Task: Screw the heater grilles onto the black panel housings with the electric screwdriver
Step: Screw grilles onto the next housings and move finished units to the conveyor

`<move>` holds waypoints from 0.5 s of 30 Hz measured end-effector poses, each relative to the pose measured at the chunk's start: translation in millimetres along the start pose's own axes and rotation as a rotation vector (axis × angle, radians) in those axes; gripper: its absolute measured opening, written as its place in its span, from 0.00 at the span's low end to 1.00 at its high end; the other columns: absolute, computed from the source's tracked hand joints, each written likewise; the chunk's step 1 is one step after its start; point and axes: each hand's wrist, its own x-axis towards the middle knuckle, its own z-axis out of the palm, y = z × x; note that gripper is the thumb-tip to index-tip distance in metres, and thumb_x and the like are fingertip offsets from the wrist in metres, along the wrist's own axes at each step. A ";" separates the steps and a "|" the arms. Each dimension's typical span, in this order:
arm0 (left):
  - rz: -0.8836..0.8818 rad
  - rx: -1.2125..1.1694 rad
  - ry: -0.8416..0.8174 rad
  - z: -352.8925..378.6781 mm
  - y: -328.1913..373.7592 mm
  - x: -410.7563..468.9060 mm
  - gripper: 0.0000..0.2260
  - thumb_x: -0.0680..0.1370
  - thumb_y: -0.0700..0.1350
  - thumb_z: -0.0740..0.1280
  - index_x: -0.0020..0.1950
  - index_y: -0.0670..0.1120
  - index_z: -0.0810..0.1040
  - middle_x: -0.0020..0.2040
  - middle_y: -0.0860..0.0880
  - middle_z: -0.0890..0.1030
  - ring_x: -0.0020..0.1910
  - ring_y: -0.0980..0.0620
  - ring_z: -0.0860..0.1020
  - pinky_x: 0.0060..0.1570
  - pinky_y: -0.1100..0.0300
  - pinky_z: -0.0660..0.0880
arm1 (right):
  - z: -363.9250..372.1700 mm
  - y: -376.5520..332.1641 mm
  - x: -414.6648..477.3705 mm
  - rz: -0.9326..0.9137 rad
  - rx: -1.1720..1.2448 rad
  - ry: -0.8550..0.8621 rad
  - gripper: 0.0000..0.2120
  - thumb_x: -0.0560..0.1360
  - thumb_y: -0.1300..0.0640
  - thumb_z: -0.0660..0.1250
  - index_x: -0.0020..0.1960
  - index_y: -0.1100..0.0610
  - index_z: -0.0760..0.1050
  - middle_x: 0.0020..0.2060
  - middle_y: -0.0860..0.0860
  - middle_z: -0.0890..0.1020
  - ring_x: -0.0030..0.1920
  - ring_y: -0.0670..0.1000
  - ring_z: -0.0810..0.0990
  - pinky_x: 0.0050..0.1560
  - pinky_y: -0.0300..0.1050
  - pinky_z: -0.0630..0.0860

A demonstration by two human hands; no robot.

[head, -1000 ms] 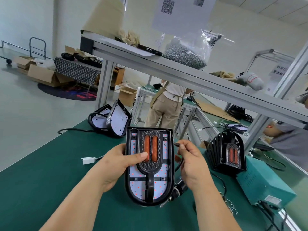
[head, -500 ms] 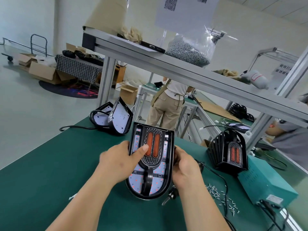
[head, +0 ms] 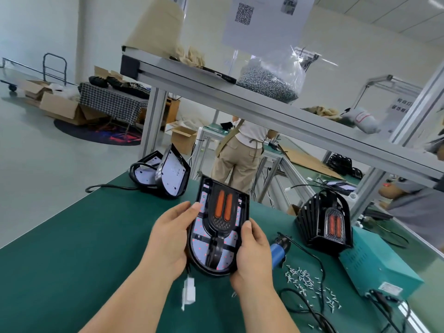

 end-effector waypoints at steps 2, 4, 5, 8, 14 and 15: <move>0.008 0.174 -0.015 3.1 -7.0 -6.6 0.14 0.81 0.48 0.66 0.62 0.41 0.79 0.53 0.44 0.86 0.50 0.47 0.84 0.57 0.48 0.78 | 1.3 -3.1 1.3 -0.024 0.036 0.062 0.11 0.84 0.59 0.59 0.60 0.63 0.77 0.55 0.60 0.84 0.49 0.56 0.82 0.60 0.57 0.78; -0.057 0.473 -0.015 3.9 -12.3 -14.8 0.21 0.80 0.62 0.60 0.65 0.49 0.77 0.58 0.53 0.82 0.58 0.50 0.80 0.63 0.50 0.73 | 3.0 -6.6 3.5 -0.036 0.084 0.123 0.13 0.84 0.58 0.59 0.62 0.64 0.76 0.56 0.60 0.84 0.50 0.57 0.82 0.60 0.57 0.78; -0.120 0.575 -0.020 3.6 -14.0 -18.4 0.25 0.79 0.67 0.57 0.66 0.52 0.75 0.60 0.55 0.79 0.60 0.50 0.77 0.64 0.51 0.70 | 4.4 -9.0 3.9 -0.047 0.097 0.149 0.13 0.84 0.57 0.59 0.63 0.63 0.76 0.56 0.59 0.84 0.52 0.59 0.83 0.62 0.58 0.78; -0.271 0.600 -0.095 2.9 -20.8 -21.1 0.25 0.78 0.68 0.56 0.64 0.53 0.76 0.58 0.54 0.81 0.56 0.52 0.79 0.60 0.49 0.71 | 8.8 -17.7 4.2 -0.116 0.120 0.171 0.12 0.84 0.56 0.59 0.62 0.60 0.76 0.57 0.57 0.83 0.59 0.60 0.81 0.65 0.60 0.76; -0.275 -0.126 -0.140 3.4 -13.0 -9.5 0.18 0.79 0.40 0.61 0.67 0.36 0.75 0.58 0.38 0.83 0.56 0.40 0.82 0.55 0.48 0.76 | 5.0 -13.1 -3.4 -0.072 0.062 0.066 0.11 0.84 0.57 0.59 0.60 0.58 0.78 0.51 0.53 0.86 0.50 0.53 0.85 0.59 0.56 0.80; -0.261 -0.193 -0.154 0.8 -10.6 -6.9 0.20 0.76 0.39 0.62 0.68 0.35 0.73 0.59 0.36 0.82 0.59 0.37 0.80 0.56 0.45 0.77 | 3.6 -10.2 -4.9 -0.056 0.044 0.038 0.11 0.84 0.58 0.59 0.60 0.59 0.79 0.50 0.53 0.87 0.49 0.53 0.85 0.58 0.55 0.80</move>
